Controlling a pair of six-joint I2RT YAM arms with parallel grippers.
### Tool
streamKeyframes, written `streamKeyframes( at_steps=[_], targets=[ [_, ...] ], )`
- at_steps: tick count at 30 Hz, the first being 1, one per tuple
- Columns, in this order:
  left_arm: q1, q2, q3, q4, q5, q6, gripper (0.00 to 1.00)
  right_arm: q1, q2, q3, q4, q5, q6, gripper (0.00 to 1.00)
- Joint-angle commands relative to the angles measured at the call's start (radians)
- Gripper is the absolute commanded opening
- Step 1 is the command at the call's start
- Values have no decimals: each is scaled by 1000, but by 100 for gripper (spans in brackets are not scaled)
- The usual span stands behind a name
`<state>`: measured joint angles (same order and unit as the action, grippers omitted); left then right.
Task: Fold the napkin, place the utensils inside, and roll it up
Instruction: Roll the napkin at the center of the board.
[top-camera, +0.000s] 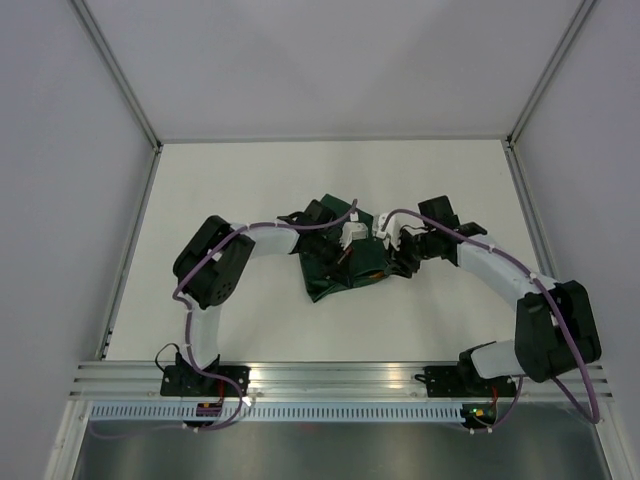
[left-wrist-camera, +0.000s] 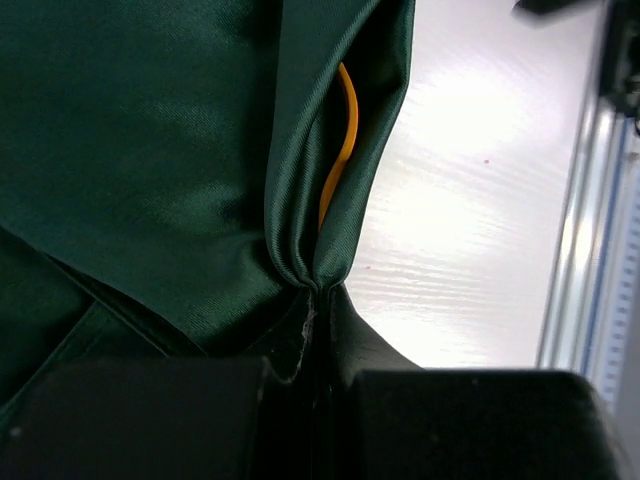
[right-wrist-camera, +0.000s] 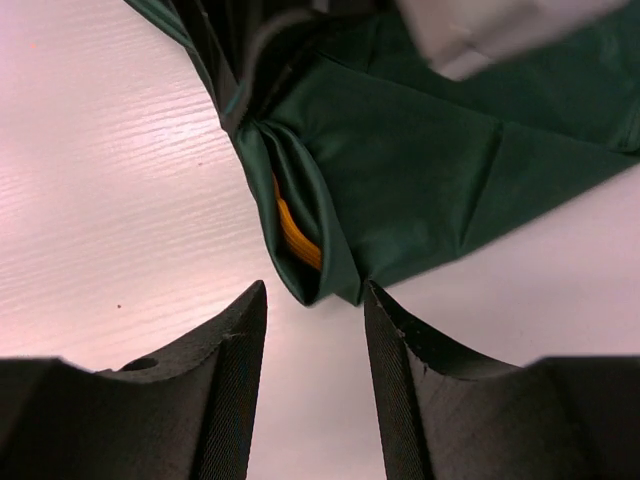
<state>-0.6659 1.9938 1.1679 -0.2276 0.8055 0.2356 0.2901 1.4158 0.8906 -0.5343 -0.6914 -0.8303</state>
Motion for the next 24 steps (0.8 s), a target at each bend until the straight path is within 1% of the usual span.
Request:
streamKeyframes(
  at_steps=[1,3,4,5,9,12,14,18,24],
  targets=[
    [6,102,74,-215,119,1,2,119,-86,-115,261,117,-6,50],
    [14,137,110,-246,171,-1,2,177,-116,-157,312,168,-7,49],
    [22,149,118,-259,185,2,2,226,-141,-176,332,188,-9,49],
    [28,157,130,-280,208,1,2,250,-152,-206,371,222,-10,48],
    [49,198,156,-325,259,7,2,340,-173,-252,422,280,-30,49],
    [57,230,185,-371,282,14,2,397,-158,-260,424,308,-49,49],
    [58,246,197,-383,288,18,2,431,-141,-265,419,313,-55,51],
    [58,255,207,-394,290,18,2,503,-100,-272,424,340,-53,52],
    [60,263,217,-406,294,24,2,570,-16,-277,465,380,-55,53]
  ],
)
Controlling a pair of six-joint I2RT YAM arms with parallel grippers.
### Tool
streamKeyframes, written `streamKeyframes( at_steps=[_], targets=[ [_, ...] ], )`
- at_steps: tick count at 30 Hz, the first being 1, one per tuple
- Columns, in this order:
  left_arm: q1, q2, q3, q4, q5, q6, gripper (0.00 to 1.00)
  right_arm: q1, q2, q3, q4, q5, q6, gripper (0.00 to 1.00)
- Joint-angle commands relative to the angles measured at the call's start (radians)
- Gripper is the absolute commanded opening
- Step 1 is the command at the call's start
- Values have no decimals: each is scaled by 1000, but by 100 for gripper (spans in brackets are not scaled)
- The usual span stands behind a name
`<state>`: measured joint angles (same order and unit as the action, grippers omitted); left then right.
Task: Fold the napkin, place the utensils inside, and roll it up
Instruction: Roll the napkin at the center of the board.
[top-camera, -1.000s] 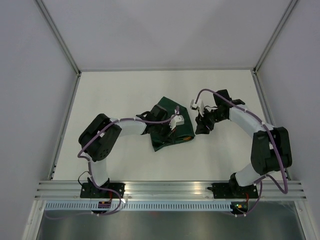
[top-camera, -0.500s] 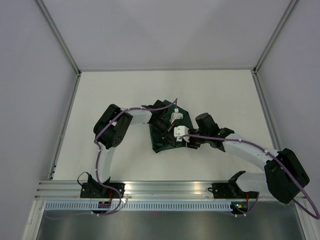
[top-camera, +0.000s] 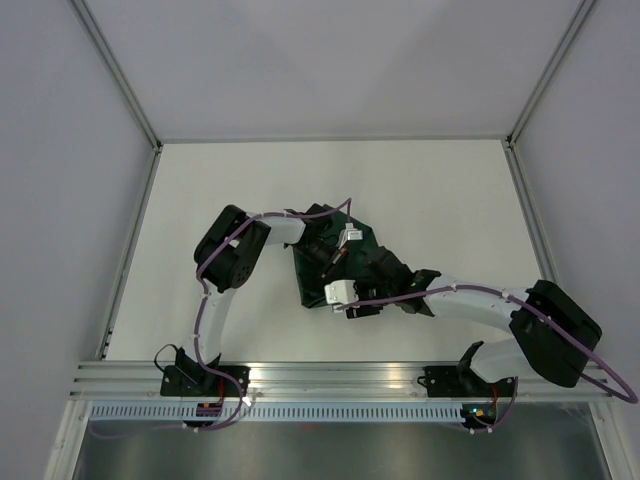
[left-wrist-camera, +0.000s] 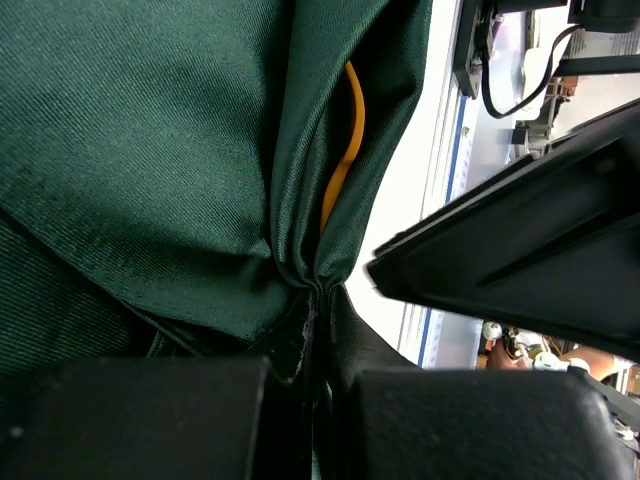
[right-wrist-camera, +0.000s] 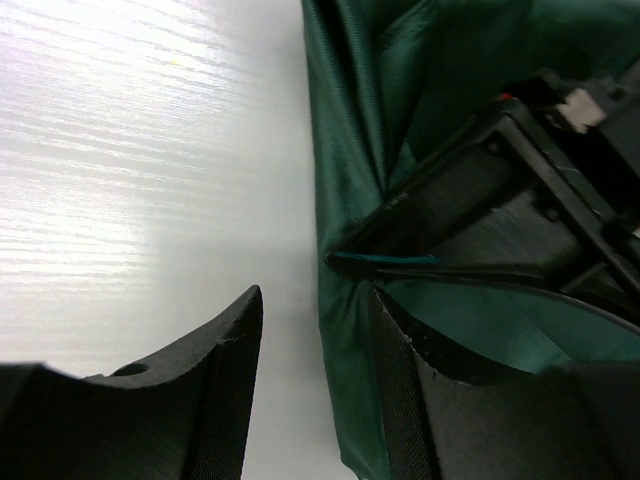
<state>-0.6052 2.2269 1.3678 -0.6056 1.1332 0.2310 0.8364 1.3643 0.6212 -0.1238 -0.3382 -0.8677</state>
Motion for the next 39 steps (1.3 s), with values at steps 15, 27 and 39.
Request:
streamKeyframes(
  at_steps=[15,27,39],
  targets=[
    [5,28,28,-54,-32,60,2,36,180,92,-39,82,-31,39],
    [15,-1,39,-53,-30,54,19,36,274,183,-207,67,-39,17],
    [65,-199,-35,168,-10,-146,32,-8,344,290,-382,-71,-30,11]
  ],
)
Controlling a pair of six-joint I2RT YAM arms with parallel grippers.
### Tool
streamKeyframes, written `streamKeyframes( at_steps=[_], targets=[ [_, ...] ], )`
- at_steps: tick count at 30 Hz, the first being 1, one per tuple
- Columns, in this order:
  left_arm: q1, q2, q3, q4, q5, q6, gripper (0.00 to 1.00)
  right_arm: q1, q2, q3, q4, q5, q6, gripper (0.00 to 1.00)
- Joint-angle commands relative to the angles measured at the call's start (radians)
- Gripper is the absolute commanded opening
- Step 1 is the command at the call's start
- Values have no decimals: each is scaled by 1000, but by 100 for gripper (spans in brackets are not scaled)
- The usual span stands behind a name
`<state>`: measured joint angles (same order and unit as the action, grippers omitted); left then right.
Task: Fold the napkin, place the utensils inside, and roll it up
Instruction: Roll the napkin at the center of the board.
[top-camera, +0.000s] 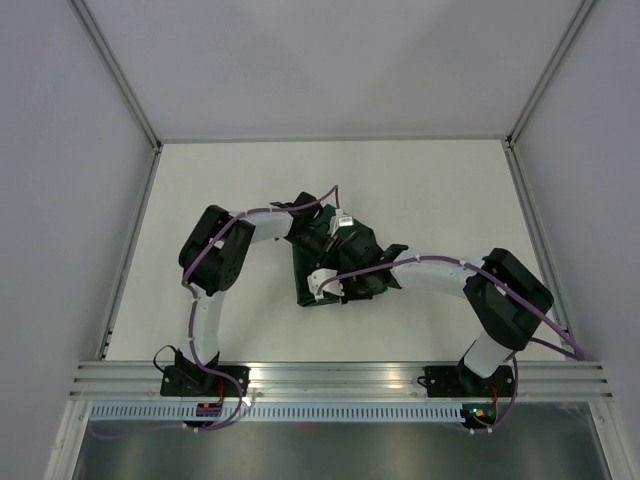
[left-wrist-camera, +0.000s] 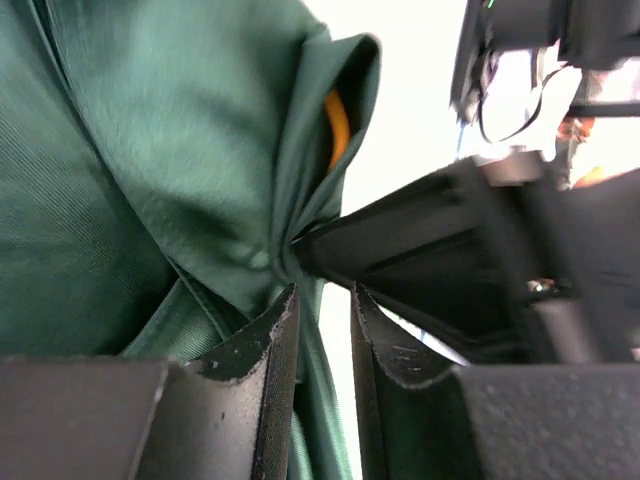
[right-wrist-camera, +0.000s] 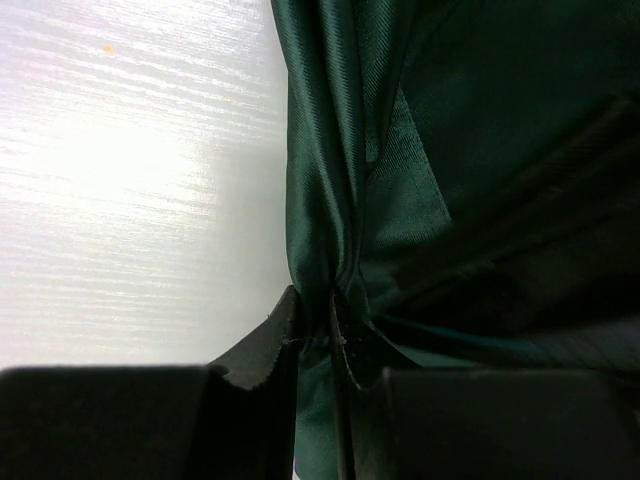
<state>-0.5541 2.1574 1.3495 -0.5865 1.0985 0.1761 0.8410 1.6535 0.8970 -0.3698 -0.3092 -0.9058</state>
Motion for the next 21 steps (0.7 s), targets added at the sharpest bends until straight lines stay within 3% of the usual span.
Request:
streamKeyframes(
  at_steps=[1,7,16,21],
  targets=[
    [26,-152,-27,204,23,-128,32,-32,69,26,-149,-114,7,11],
    [55,-319,-153,387,-139,-268,30,-114,144,120,-270,-234,-28,11],
    [62,-617,-507,836,-561,-464,27,-232,349,327,-524,-384,-117,11],
    [20,-852,-731,999,-854,-439,28,-276,446,422,-632,-426,-162,11]
  ],
)
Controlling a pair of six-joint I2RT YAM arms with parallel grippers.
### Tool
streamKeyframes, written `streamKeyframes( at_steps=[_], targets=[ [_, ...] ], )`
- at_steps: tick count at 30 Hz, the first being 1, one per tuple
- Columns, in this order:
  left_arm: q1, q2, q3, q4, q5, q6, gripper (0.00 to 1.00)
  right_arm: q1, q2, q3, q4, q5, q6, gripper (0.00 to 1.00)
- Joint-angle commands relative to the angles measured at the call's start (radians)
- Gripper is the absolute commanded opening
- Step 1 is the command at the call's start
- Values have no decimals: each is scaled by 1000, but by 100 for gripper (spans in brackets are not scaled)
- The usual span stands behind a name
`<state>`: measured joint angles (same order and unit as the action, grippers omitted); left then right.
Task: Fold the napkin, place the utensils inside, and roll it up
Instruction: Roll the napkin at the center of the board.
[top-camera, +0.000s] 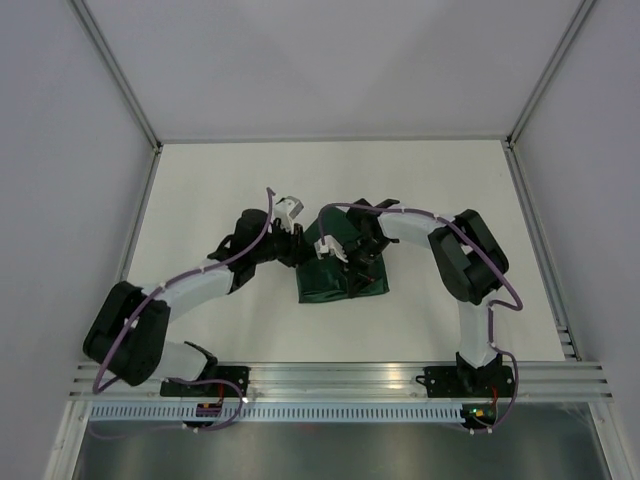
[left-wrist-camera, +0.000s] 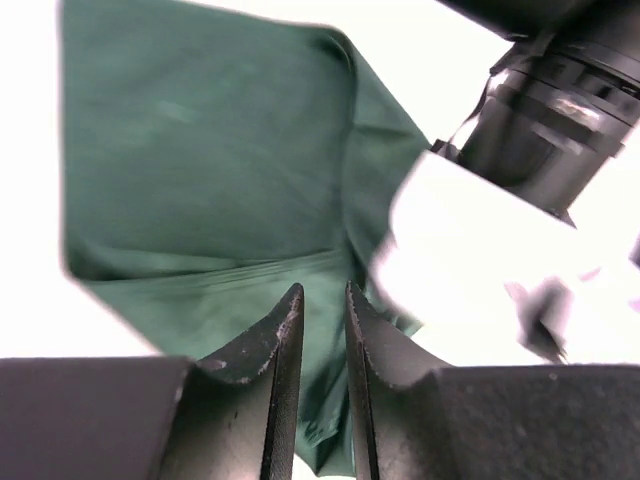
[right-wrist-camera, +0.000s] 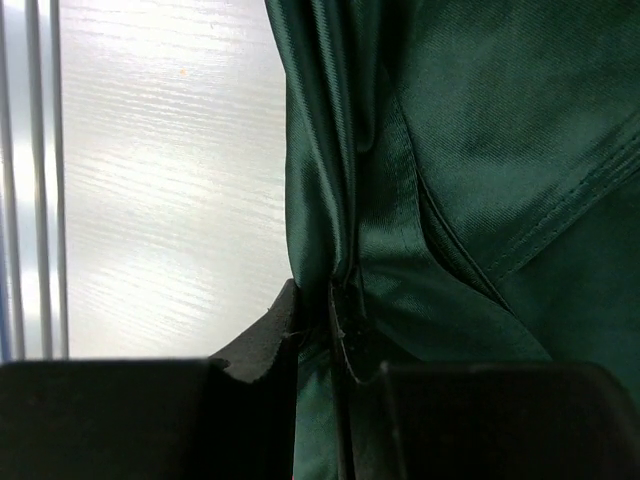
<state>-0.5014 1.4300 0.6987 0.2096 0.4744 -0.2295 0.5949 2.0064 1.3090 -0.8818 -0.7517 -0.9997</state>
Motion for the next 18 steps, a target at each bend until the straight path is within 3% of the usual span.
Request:
streamKeyframes(
  at_steps=[1,5,10,18],
  targets=[
    [-58,-158,-105,224,-273,-22,28,-44,121,38,-147,9,-71,11],
    [-143,-250,-202,277,-437,61,31,-67,181,110,-216,-21,-79,11],
    [-331,-293,-245,303,-634,226,38,-81,232,167,-259,-31,-71,11],
    [-587,-149,-203,297,-752,556,43,-89,253,188,-261,-32,-48,10]
  ],
)
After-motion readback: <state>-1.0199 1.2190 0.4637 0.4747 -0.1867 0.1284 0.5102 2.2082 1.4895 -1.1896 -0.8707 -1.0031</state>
